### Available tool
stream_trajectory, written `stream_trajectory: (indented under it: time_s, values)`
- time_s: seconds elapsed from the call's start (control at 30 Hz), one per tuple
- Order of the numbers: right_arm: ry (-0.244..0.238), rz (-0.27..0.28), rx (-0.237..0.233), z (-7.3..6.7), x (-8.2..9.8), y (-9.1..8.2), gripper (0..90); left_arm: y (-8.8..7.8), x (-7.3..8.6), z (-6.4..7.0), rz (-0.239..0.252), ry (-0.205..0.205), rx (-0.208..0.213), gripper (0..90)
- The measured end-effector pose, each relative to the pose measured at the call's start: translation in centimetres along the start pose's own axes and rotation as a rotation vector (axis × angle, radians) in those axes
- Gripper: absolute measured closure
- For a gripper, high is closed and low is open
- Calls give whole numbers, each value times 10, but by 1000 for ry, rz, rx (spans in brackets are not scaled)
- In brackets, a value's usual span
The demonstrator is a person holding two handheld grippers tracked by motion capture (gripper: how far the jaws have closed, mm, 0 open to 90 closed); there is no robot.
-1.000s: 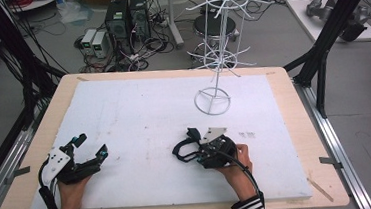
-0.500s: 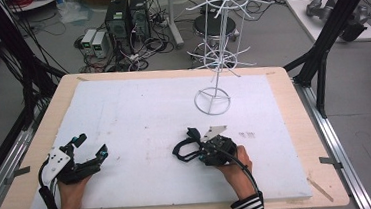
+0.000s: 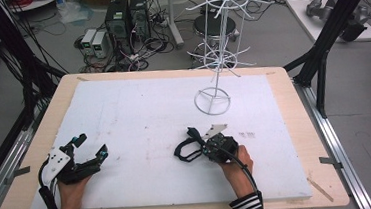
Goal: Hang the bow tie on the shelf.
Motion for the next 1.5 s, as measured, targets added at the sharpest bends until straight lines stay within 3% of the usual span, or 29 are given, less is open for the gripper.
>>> stream_trajectory:
  time_s: [0.23, 0.53, 1.03, 1.5]
  values:
    - [-1, 2, 9, 2, 0, 0, 803, 0, 0, 0, 1, -4, -1, 166]
    - [5, 65, -4, 1, -1, -6, 808, 0, 0, 0, 1, -1, 0, 166]
    - [54, 194, -56, 4, -5, -17, 808, 0, 0, 0, 1, -4, -1, 167]
    - [52, 340, -45, 5, -11, -31, 811, 0, 0, 0, 1, -3, -1, 166]
Point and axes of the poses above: each handheld gripper's, and its own axes: y roughly forward along the jaws, x roughly out of its underside, z roughly to its right, the point moved 2 cm from there along y, roughly forward along the jaws, and after that the axes turned 8 degrees about z, right-handed, at the moved point
